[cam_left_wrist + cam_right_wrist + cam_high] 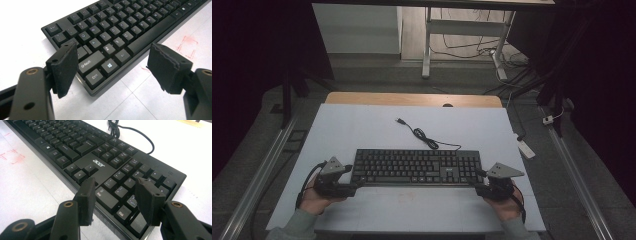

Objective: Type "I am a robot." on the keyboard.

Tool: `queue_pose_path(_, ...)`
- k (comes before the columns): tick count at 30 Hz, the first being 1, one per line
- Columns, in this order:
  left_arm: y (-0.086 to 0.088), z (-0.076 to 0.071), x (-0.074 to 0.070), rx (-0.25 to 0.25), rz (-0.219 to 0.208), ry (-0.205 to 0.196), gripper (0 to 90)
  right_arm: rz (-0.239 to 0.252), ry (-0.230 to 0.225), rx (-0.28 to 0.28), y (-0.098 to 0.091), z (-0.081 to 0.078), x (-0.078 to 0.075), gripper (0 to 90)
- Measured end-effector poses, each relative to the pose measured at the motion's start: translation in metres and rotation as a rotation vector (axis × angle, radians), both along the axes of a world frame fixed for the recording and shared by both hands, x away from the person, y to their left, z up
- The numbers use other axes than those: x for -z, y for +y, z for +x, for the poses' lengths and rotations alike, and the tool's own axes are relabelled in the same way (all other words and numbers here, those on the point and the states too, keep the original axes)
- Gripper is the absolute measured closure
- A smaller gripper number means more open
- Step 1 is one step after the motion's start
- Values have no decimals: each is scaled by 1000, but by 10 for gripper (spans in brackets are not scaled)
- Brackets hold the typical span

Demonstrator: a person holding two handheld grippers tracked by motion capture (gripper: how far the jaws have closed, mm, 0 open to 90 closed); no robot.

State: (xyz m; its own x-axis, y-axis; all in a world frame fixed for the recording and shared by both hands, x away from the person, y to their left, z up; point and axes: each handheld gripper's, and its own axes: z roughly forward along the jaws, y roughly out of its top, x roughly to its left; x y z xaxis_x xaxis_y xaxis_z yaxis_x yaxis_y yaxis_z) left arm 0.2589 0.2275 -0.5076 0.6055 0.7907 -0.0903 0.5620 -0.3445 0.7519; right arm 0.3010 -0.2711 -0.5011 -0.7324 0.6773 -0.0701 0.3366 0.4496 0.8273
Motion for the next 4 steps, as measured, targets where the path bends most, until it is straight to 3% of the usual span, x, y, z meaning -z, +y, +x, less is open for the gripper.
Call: queue_pose_path(4,1,1,-1,-2,-2,-4,249,6,-3,-9,1,0,0,502)
